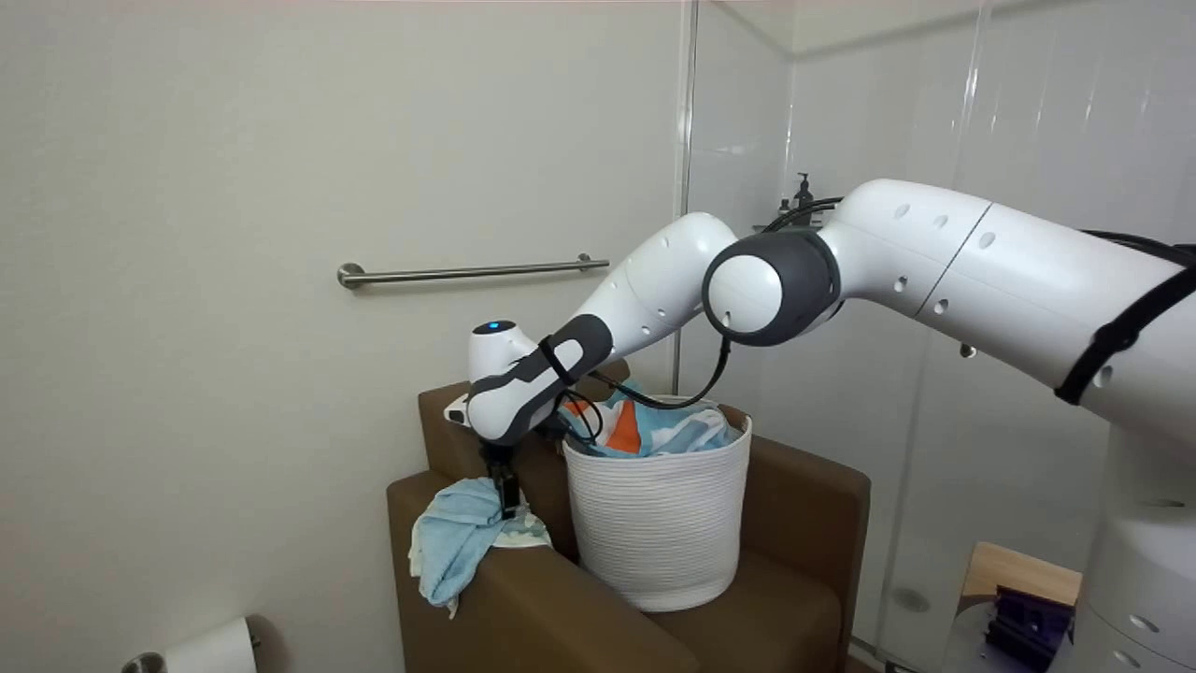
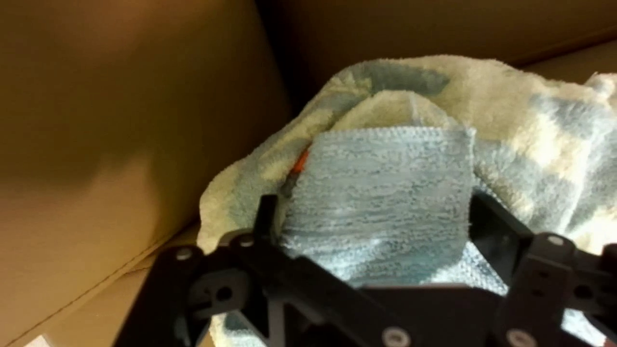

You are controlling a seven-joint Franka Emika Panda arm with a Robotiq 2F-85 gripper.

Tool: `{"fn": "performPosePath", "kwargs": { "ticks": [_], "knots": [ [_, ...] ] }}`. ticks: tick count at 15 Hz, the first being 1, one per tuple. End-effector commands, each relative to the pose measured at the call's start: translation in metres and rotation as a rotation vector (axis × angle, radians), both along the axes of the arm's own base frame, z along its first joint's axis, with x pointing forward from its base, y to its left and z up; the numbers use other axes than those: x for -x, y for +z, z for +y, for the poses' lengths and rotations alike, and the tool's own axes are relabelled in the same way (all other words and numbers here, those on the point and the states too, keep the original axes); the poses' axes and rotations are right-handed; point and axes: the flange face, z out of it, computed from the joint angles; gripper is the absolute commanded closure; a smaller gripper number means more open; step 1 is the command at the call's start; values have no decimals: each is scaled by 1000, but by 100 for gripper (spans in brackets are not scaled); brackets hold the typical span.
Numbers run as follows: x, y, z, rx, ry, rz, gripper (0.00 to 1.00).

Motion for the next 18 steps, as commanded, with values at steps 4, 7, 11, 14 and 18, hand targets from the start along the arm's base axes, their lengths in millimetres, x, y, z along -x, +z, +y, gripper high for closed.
{"fn": "performPosePath", "kwargs": {
  "ticks": [4, 7, 11, 14, 18],
  "knots": [
    [1, 5, 15, 3, 17, -10, 0],
    [1, 8, 20, 3, 23, -16, 0],
    [1, 6, 29, 18, 36, -15, 0],
    [2, 5, 35, 25, 45, -11, 0],
    [2, 3, 37, 28, 49, -6, 0]
  ]
}}
